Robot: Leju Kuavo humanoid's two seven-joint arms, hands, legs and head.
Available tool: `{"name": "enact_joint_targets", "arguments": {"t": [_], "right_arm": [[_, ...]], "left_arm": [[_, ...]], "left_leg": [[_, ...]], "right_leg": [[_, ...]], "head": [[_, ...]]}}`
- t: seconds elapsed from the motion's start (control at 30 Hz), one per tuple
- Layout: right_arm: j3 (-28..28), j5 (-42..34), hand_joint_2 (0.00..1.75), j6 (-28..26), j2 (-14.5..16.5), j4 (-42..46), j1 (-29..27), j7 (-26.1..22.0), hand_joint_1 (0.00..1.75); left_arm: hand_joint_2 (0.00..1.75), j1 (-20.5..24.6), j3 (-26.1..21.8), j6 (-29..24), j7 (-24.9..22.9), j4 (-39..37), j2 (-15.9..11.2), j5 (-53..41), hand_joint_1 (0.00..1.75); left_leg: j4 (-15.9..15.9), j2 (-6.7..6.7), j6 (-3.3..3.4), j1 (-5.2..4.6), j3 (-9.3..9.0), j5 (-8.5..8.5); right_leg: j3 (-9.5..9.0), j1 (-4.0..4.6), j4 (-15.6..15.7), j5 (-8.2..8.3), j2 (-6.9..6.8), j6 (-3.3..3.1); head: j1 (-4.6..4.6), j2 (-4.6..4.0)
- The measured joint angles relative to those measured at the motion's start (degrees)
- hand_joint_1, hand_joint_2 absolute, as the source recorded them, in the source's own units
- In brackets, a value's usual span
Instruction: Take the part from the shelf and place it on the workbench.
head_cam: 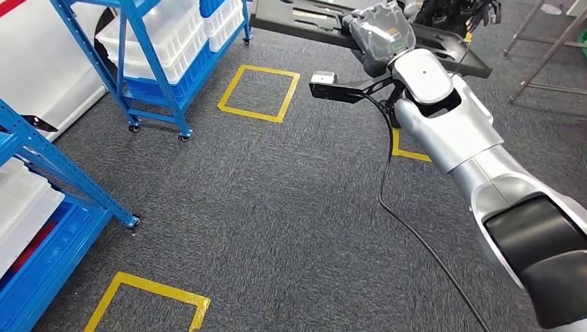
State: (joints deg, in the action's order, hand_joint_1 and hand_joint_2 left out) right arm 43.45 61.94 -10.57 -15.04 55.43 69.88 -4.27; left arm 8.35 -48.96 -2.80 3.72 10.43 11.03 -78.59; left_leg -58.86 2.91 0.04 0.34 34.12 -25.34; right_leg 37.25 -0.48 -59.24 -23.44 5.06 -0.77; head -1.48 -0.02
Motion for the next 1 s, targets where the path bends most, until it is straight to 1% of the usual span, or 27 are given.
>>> {"name": "enact_joint_targets", "arguments": {"t": [0.03, 0.07, 0.1, 0.13, 0.17, 0.2, 0.23, 0.27, 0.3, 0.33, 0.37, 0.4, 0.43, 0.47, 0.5, 0.57, 0.63, 0.67, 0.73, 0.77, 0.8, 0.83, 0.87, 0.9, 0.93, 0.97, 1.0], "right_arm": [[-0.07, 0.00, 1.75, 0.04, -0.08, 0.00, -0.02, 0.04, 1.75], [-0.21, 0.00, 1.75, 0.08, -0.22, 0.00, -0.05, 0.09, 1.75], [-0.36, 0.00, 1.75, 0.13, -0.37, 0.00, 0.01, 0.14, 1.75], [-0.50, 0.00, 1.75, 0.16, -0.48, 0.01, 0.15, 0.18, 1.75], [-0.59, 0.00, 1.75, 0.19, -0.55, 0.01, 0.27, 0.20, 1.75], [-0.61, -0.01, 1.75, 0.24, -0.56, 0.01, 0.34, 0.20, 1.75], [-0.61, -0.02, 1.75, 0.29, -0.58, -0.01, 0.30, 0.23, 1.75], [-0.61, -0.03, 1.75, 0.36, -0.61, -0.04, 0.17, 0.28, 1.75], [-0.61, -0.05, 1.75, 0.43, -0.64, -0.08, 0.05, 0.34, 1.75], [-0.62, -0.06, 1.75, 0.48, -0.66, -0.11, 0.00, 0.42, 1.75], [-0.65, -0.07, 1.75, 0.51, -0.67, -0.13, 0.02, 0.47, 1.75], [-0.72, -0.07, 1.75, 0.51, -0.67, -0.13, 0.09, 0.51, 1.75], [-0.79, -0.07, 1.75, 0.50, -0.64, -0.12, 0.18, 0.56, 1.75], [-0.86, -0.07, 1.75, 0.50, -0.61, -0.10, 0.25, 0.62, 1.75], [-0.94, -0.06, 1.75, 0.50, -0.58, -0.09, 0.27, 0.72, 1.75], [-1.19, 0.01, 1.75, 0.51, -0.60, -0.07, 0.27, 1.02, 1.75], [-1.59, 0.13, 1.75, 0.51, -0.67, -0.03, 0.42, 1.36, 1.75], [-1.76, 0.21, 1.75, 0.51, -0.69, 0.00, 0.51, 1.53, 1.75], [-1.89, 0.43, 1.75, 0.62, -0.59, 0.00, 0.53, 1.80, 1.75], [-1.90, 0.57, 1.75, 0.73, -0.46, -0.01, 0.43, 1.88, 1.75], [-1.90, 0.71, 1.75, 0.87, -0.25, -0.04, 0.33, 1.99, 1.75], [-1.90, 0.81, 1.75, 1.02, 0.00, -0.06, 0.26, 2.10, 1.75], [-1.91, 0.92, 1.75, 1.14, 0.29, -0.08, 0.25, 2.22, 1.75], [-1.95, 1.04, 1.75, 1.22, 0.56, -0.10, 0.27, 2.34, 1.75], [-1.99, 1.19, 1.75, 1.28, 0.76, -0.14, 0.35, 2.45, 1.75], [-2.04, 1.38, 1.75, 1.32, 0.93, -0.20, 0.41, 2.55, 1.75], [-2.08, 1.58, 1.75, 1.35, 1.02, -0.31, 0.41, 2.63, 1.75]], "left_arm": [[1.75, 0.03, 0.00, 0.01, -0.03, 0.00, 0.02, -0.01, 0.00], [1.75, 0.05, 0.00, 0.02, -0.06, 0.00, 0.03, -0.01, 0.00], [1.75, 0.08, 0.00, 0.03, -0.09, 0.00, 0.07, -0.01, 0.00], [1.75, 0.11, 0.00, 0.03, -0.11, 0.00, 0.11, -0.01, 0.00], [1.75, 0.14, 0.00, 0.04, -0.11, 0.00, 0.15, -0.01, 0.00], [1.75, 0.13, 0.00, 0.06, -0.12, 0.00, 0.19, -0.01, 0.00], [1.75, 0.09, 0.00, 0.10, -0.13, 0.00, 0.19, 0.01, 0.00], [1.75, 0.03, 0.00, 0.14, -0.13, 0.00, 0.20, 0.05, 0.00], [1.75, -0.03, 0.00, 0.17, -0.14, 0.00, 0.20, 0.10, 0.00], [1.75, -0.07, 0.00, 0.20, -0.14, 0.00, 0.20, 0.15, 0.00], [1.75, -0.07, 0.00, 0.20, -0.14, 0.00, 0.20, 0.17, 0.00], [1.75, -0.06, 0.00, 0.20, -0.14, 0.01, 0.19, 0.17, 0.00], [1.75, -0.02, 0.00, 0.20, -0.14, 0.01, 0.18, 0.16, 0.00], [1.75, -0.01, 0.00, 0.20, -0.13, 0.02, 0.16, 0.17, 0.00], [1.75, -0.02, 0.00, 0.20, -0.12, 0.02, 0.14, 0.17, 0.00], [1.75, -0.08, 0.00, 0.19, -0.06, 0.02, 0.15, 0.18, 0.00], [1.75, -0.11, 0.00, 0.17, 0.08, 0.02, 0.18, 0.17, 0.00], [1.75, -0.13, 0.00, 0.17, 0.14, 0.02, 0.20, 0.17, 0.00], [1.75, -0.23, 0.00, 0.19, 0.20, 0.02, 0.26, 0.26, 0.00], [1.75, -0.26, -0.01, 0.20, 0.22, 0.02, 0.30, 0.34, 0.00], [1.75, -0.27, -0.02, 0.20, 0.27, 0.02, 0.34, 0.42, 0.00], [1.75, -0.26, -0.03, 0.19, 0.32, 0.02, 0.37, 0.48, 0.00], [1.75, -0.26, -0.04, 0.16, 0.36, 0.02, 0.38, 0.51, 0.00], [1.75, -0.27, -0.04, 0.14, 0.38, 0.02, 0.38, 0.51, 0.00], [1.75, -0.30, -0.05, 0.11, 0.38, 0.02, 0.38, 0.51, 0.00], [1.75, -0.30, -0.06, 0.09, 0.39, 0.02, 0.38, 0.51, 0.00], [1.75, -0.30, -0.07, 0.08, 0.38, 0.02, 0.39, 0.51, 0.00]], "left_leg": [[0.46, -0.37, 0.11, -0.06, -0.13, 0.03], [0.82, -0.86, 0.32, -0.01, -0.26, 0.24], [1.30, -1.35, 0.62, 0.06, -0.47, 0.51], [1.77, -1.87, 0.92, 0.14, -0.67, 0.78], [2.07, -2.35, 1.12, 0.17, -0.82, 0.96], [2.17, -2.78, 1.25, 0.09, -0.85, 0.98], [2.16, -3.24, 1.28, 0.06, -0.84, 0.98], [2.14, -3.70, 1.27, 0.06, -0.83, 0.94], [2.09, -4.18, 1.21, 0.06, -0.83, 0.88], [1.98, -4.62, 1.10, 0.07, -0.83, 0.78], [1.79, -5.06, 0.92, 0.09, -0.84, 0.59], [1.51, -5.43, 0.65, 0.06, -0.82, 0.33], [1.11, -5.74, 0.34, -0.07, -0.74, 0.03], [0.83, -6.02, 0.04, -0.21, -0.66, -0.22], [0.68, -6.30, -0.26, -0.35, -0.59, -0.38], [0.64, -6.84, -0.89, -0.32, -0.55, -0.61], [-1.00, -5.98, -1.49, -0.07, 0.11, -1.98], [-3.53, -5.13, -1.67, 0.06, 1.22, -3.51], [-11.47, -3.83, -1.75, 0.16, 4.84, -7.09], [-14.94, -3.59, -1.69, 0.17, 6.57, -8.13], [-16.60, -3.47, -1.53, 0.14, 7.54, -8.12], [-15.87, -3.36, -1.25, 0.07, 7.40, -6.97], [-12.90, -3.09, -0.85, -0.06, 6.19, -4.90], [-8.68, -2.33, -0.38, -0.24, 4.42, -2.63], [-4.82, -1.28, 0.06, -0.37, 2.71, -0.89], [-1.86, -0.40, 0.36, -0.49, 1.39, 0.08], [-0.31, 0.23, 0.56, -0.62, 0.72, 0.32]], "right_leg": [[0.15, -0.16, 0.13, 0.19, 0.48, 0.39], [0.26, -0.26, 0.14, 0.22, 0.41, 0.71], [0.54, -0.22, -0.33, -0.19, -0.37, 0.97], [1.24, -0.16, -1.79, -1.20, -1.51, 1.19], [2.45, -0.17, -4.43, -2.77, -2.89, 1.34], [4.19, -0.20, -8.11, -4.63, -3.89, 1.55], [6.02, -0.35, -11.95, -6.21, -4.28, 1.75], [7.41, -0.53, -14.80, -7.00, -4.43, 1.95], [7.87, -0.72, -15.69, -6.75, -4.55, 2.13], [7.14, -0.89, -14.25, -5.49, -4.74, 2.28], [5.34, -1.04, -10.82, -3.56, -5.17, 2.40], [3.20, -1.04, -6.82, -2.05, -6.07, 2.49], [1.49, -0.92, -3.50, -1.03, -6.74, 2.30], [0.44, -0.77, -1.40, -0.63, -7.22, 1.99], [0.19, -0.55, -0.67, -0.81, -7.35, 1.57], [0.37, -0.36, -0.53, -0.71, -6.49, 0.64], [0.36, -0.37, -0.33, -0.53, -5.75, -0.10], [0.30, -0.40, -0.25, -0.47, -5.40, -0.41], [0.28, -0.17, -0.26, -0.48, -4.55, -0.83], [0.26, 0.00, -0.27, -0.48, -4.01, -0.92], [0.24, 0.16, -0.29, -0.48, -3.41, -0.98], [0.18, 0.29, -0.31, -0.48, -2.78, -1.00], [0.08, 0.37, -0.32, -0.48, -2.13, -1.00], [-0.02, 0.35, -0.31, -0.49, -1.57, -0.99], [-0.02, 0.36, -0.32, -0.46, -1.06, -0.92], [0.10, 0.25, -0.32, -0.40, -0.62, -0.74], [0.28, 0.06, -0.28, -0.28, -0.21, -0.48]], "head": [[-0.01, 0.00], [0.00, 0.00], [0.00, 0.00], [0.01, 0.00], [0.01, 0.00], [0.01, 0.00], [0.01, 0.00], [0.01, 0.00], [0.01, 0.00], [0.01, 0.00], [0.01, 0.00], [0.01, 0.00], [0.01, 0.00], [0.00, 0.00], [-0.01, 0.00], [-0.01, 0.00], [-0.02, 0.00], [-0.03, 0.00], [-0.03, 0.00], [-0.03, 0.00], [-0.03, 0.00], [-0.03, 0.00], [-0.03, 0.00], [-0.03, 0.00], [-0.02, 0.00], [-0.02, 0.00], [-0.02, 0.00]]}}
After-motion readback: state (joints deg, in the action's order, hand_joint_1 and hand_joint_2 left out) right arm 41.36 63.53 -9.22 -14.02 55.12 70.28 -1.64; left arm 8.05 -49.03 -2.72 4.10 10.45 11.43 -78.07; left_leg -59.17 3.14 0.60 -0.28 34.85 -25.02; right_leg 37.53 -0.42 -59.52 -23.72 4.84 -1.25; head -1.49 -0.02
